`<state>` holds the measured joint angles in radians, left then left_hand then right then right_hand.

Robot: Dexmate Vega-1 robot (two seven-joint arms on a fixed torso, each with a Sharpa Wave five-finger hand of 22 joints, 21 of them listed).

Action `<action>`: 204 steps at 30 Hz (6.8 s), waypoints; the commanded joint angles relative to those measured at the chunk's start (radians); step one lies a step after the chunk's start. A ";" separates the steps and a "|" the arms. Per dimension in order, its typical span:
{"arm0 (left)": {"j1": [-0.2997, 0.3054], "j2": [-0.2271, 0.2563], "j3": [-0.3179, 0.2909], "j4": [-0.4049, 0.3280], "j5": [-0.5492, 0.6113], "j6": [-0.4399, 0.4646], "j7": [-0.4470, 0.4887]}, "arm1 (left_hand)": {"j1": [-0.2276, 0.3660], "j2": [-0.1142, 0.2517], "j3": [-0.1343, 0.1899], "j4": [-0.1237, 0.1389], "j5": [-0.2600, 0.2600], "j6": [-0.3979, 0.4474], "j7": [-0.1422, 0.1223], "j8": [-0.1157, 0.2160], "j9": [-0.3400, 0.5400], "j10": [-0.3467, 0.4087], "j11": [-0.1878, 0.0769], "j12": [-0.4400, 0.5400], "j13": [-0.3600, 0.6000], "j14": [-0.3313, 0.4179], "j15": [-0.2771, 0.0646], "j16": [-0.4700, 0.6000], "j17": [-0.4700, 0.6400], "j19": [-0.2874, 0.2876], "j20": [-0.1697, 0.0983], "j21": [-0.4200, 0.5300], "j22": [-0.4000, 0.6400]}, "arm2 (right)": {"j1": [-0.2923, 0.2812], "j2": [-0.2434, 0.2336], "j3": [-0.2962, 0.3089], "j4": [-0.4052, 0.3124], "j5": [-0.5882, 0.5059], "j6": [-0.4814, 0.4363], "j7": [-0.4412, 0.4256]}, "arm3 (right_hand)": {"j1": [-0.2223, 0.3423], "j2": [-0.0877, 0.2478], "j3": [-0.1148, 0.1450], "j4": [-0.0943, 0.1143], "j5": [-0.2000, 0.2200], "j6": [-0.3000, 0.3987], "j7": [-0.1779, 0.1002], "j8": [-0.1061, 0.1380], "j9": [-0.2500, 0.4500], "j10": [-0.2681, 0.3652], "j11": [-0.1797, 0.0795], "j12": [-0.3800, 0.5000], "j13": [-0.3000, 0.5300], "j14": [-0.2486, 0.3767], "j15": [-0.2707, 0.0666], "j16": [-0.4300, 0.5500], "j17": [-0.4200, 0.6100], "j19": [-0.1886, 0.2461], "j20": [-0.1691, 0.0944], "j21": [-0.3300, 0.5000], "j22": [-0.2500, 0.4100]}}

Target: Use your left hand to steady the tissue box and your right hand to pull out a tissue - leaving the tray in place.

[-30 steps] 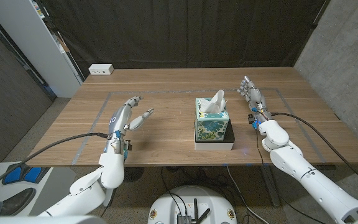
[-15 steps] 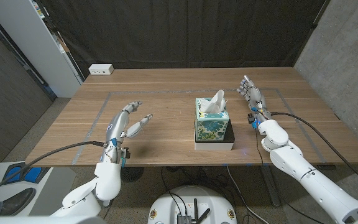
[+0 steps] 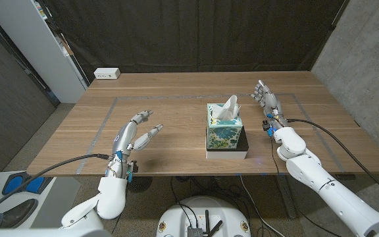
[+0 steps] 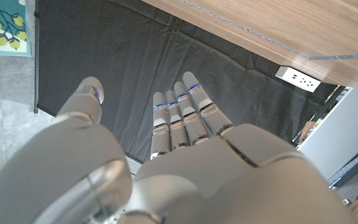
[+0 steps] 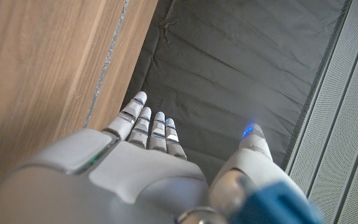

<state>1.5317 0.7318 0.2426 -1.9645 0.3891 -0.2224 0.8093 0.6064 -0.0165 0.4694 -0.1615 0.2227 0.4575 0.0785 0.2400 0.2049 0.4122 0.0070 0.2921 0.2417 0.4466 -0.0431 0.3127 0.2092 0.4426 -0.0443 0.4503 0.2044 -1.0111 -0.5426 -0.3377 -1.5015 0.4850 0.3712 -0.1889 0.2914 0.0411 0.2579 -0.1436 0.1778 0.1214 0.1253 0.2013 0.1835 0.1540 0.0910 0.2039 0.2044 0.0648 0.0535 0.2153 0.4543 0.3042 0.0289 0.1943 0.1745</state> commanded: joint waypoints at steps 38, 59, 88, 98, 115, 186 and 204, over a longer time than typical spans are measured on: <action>-0.234 -0.013 0.073 0.307 -0.345 -0.531 -0.589 | 0.029 -0.042 -0.034 -0.010 0.006 -0.060 -0.009 -0.043 -0.002 -0.086 0.019 -0.048 0.010 -0.068 -0.012 -0.056 -0.011 -0.061 0.019 -0.021 -0.009 | -0.028 0.019 -0.002 -0.037 -0.006 0.017 -0.022 | 0.001 0.008 0.002 -0.001 0.004 0.012 -0.004 -0.001 0.005 0.004 0.001 0.002 0.002 0.010 0.001 0.006 -0.004 0.004 0.006 0.005 0.002; -0.276 -0.050 0.114 0.280 -0.322 -0.451 -0.657 | -0.030 -0.104 -0.103 0.011 -0.006 -0.436 0.034 -0.067 -0.009 -0.376 0.087 -0.101 0.027 -0.319 0.053 -0.131 -0.009 -0.236 0.036 -0.140 -0.019 | -0.076 0.000 0.019 -0.075 -0.004 0.017 -0.037 | 0.000 0.009 0.002 -0.001 0.004 0.012 -0.007 -0.002 0.005 0.004 -0.001 0.001 0.002 0.009 0.001 0.005 -0.006 0.003 0.007 0.005 0.002; -0.425 -0.065 0.246 0.311 -0.303 -0.397 -0.758 | -0.118 -0.152 -0.161 0.002 -0.016 -0.697 0.060 -0.068 -0.012 -0.644 0.141 -0.104 0.031 -0.608 0.131 -0.136 -0.011 -0.460 0.134 -0.257 -0.019 | -0.095 0.006 0.035 -0.059 0.008 0.042 -0.034 | -0.001 0.007 0.001 -0.001 0.003 0.013 -0.008 -0.002 0.005 0.003 -0.001 0.001 0.001 0.011 0.003 0.006 -0.009 0.002 0.010 0.004 0.002; -0.471 -0.105 0.288 0.367 -0.327 -0.422 -0.761 | -0.121 -0.154 -0.172 -0.006 -0.018 -0.661 0.057 -0.037 -0.015 -0.576 0.142 -0.064 0.023 -0.531 0.126 -0.101 -0.015 -0.369 0.082 -0.226 -0.022 | -0.101 0.001 0.043 -0.059 0.014 0.044 -0.033 | -0.002 0.007 0.001 -0.001 0.003 0.013 -0.009 -0.003 0.005 0.004 -0.002 0.001 0.001 0.010 0.002 0.006 -0.010 0.001 0.011 0.004 0.002; -0.480 -0.117 0.299 0.357 -0.287 -0.407 -0.731 | -0.108 -0.148 -0.170 -0.009 -0.017 -0.605 0.046 -0.019 -0.015 -0.542 0.135 -0.052 0.017 -0.500 0.119 -0.097 -0.018 -0.356 0.092 -0.230 -0.024 | -0.107 0.001 0.051 -0.056 0.020 0.054 -0.029 | -0.002 0.006 0.000 -0.002 0.003 0.012 -0.009 -0.003 0.005 0.003 -0.001 0.000 0.001 0.013 0.005 0.007 -0.011 0.001 0.013 0.004 0.002; -0.397 -0.150 0.257 0.308 -0.270 -0.397 -0.572 | 0.085 -0.057 -0.090 -0.007 -0.013 -0.203 0.010 0.040 -0.014 -0.191 0.014 0.030 -0.015 -0.148 -0.006 -0.059 -0.023 -0.070 -0.001 -0.187 -0.018 | -0.102 -0.008 0.042 -0.064 0.020 0.042 -0.015 | -0.006 0.005 -0.001 -0.001 0.003 0.010 -0.010 -0.004 0.004 -0.003 -0.007 -0.001 0.001 0.008 0.004 0.006 -0.015 -0.005 0.014 0.004 0.003; -0.386 -0.153 0.237 0.265 -0.330 -0.399 -0.607 | 0.101 -0.046 -0.085 -0.006 -0.011 -0.178 0.004 0.040 -0.013 -0.172 0.008 0.033 -0.012 -0.131 -0.012 -0.060 -0.022 -0.054 -0.001 -0.185 -0.017 | -0.108 -0.012 0.042 -0.080 0.016 0.027 -0.024 | -0.006 0.006 -0.001 -0.001 0.004 0.011 -0.010 -0.004 0.004 -0.002 -0.008 -0.001 0.000 0.008 0.003 0.007 -0.016 -0.005 0.013 0.004 0.003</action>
<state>1.1314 0.5783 0.4974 -1.6630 0.0713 -0.6317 0.2071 0.6986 -0.0650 0.3775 -0.1683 0.2068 0.2702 0.0805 0.2744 0.1882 0.2358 0.0124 0.3196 0.2257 0.3075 -0.0396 0.2467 0.1839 0.3769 -0.0426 0.2594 0.1843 -1.1175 -0.5533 -0.2955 -1.5757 0.5032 0.4057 -0.2090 0.2914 0.0410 0.2578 -0.1435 0.1778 0.1268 0.1199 0.2013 0.1835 0.1482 0.0855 0.2039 0.2050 0.0702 0.0590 0.2153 0.4355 0.2935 0.0394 0.1943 0.1744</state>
